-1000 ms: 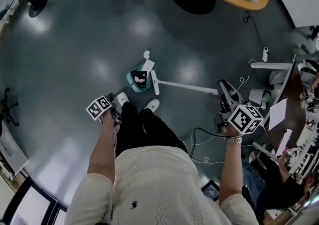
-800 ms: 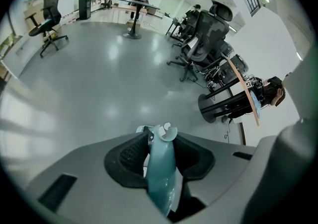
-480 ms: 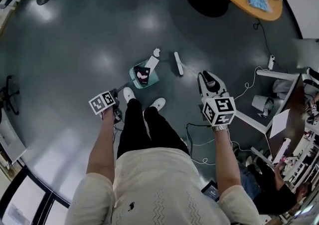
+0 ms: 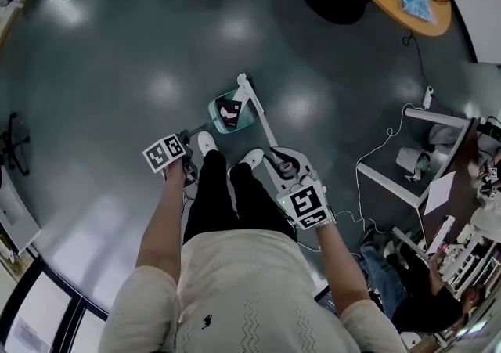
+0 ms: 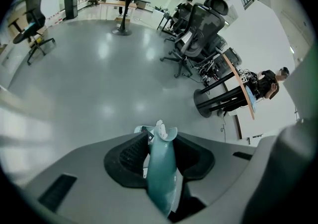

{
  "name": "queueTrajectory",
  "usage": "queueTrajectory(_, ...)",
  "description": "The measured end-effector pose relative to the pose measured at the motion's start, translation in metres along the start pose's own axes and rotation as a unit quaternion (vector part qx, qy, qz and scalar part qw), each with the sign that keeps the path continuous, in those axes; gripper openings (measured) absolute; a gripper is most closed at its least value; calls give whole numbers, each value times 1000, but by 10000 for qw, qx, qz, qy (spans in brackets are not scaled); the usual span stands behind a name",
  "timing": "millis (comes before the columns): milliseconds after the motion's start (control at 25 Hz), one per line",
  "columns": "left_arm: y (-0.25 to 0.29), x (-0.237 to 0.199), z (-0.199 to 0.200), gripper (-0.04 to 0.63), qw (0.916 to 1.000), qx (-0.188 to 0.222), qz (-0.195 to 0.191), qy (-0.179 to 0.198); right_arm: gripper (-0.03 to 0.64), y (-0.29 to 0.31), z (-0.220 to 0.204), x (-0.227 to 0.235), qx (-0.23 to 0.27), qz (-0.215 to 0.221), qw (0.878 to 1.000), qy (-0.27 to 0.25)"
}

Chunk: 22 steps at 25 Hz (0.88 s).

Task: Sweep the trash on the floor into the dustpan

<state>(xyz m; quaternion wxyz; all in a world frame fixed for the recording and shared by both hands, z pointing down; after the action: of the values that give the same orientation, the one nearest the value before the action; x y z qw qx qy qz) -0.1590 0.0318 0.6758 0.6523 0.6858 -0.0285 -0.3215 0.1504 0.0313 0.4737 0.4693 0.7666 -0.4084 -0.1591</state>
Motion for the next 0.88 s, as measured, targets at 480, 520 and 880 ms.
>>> queueTrajectory(480,-4,-16,5,137,9997,95,-204,-88,77,-25,9,-14,76,97,9940,1089)
queueTrajectory(520,-7,-20,6,137,9997,56,-247,19,77,-30,7,3,213,20,9877,1551)
queueTrajectory(880,-65,-100,23,137,9975,-87,-571,396,77,-124,-34,123,1514,-697,8672,4692)
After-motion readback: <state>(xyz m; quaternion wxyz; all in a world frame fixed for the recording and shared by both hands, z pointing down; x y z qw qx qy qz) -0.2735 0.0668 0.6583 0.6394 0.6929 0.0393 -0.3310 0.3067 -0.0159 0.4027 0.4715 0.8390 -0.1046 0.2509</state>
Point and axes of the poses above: the fingertips, and each gripper's own axes: y forward along the fingers, x to its right, z out of its top, the point moved 8 cm from there along -y, backward along the fingers, and after that the axes turned 15 degrees about -x, right-handed, at the moved point
